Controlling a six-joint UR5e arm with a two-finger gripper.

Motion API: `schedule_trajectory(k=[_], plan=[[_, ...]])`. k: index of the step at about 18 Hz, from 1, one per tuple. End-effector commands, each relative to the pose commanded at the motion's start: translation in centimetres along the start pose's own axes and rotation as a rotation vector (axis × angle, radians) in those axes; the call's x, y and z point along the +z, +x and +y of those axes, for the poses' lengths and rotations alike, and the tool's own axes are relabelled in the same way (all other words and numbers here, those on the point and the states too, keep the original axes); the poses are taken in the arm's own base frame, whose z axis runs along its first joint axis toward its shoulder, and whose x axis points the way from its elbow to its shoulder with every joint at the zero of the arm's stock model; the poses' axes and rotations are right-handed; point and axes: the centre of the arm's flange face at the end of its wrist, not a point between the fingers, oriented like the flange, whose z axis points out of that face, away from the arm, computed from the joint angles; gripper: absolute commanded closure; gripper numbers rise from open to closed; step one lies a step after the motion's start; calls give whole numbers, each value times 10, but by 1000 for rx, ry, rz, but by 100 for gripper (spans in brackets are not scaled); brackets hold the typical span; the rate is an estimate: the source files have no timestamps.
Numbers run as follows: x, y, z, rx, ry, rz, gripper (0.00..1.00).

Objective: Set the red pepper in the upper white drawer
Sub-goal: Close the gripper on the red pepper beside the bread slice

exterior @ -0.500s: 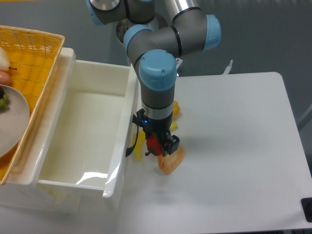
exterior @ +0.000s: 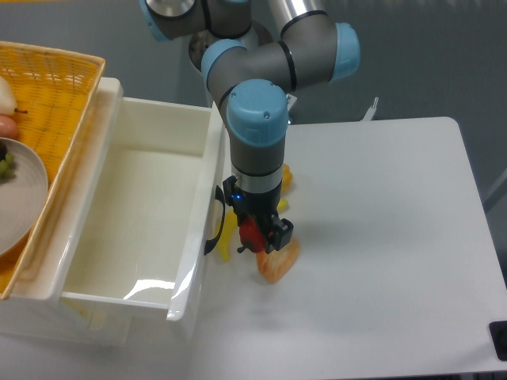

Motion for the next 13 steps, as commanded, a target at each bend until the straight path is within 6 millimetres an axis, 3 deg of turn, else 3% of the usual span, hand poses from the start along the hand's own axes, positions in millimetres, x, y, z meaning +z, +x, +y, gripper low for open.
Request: schedule_trajectory(k=[13], plan=[[-10,-3,-1,-41,13,-15,45]])
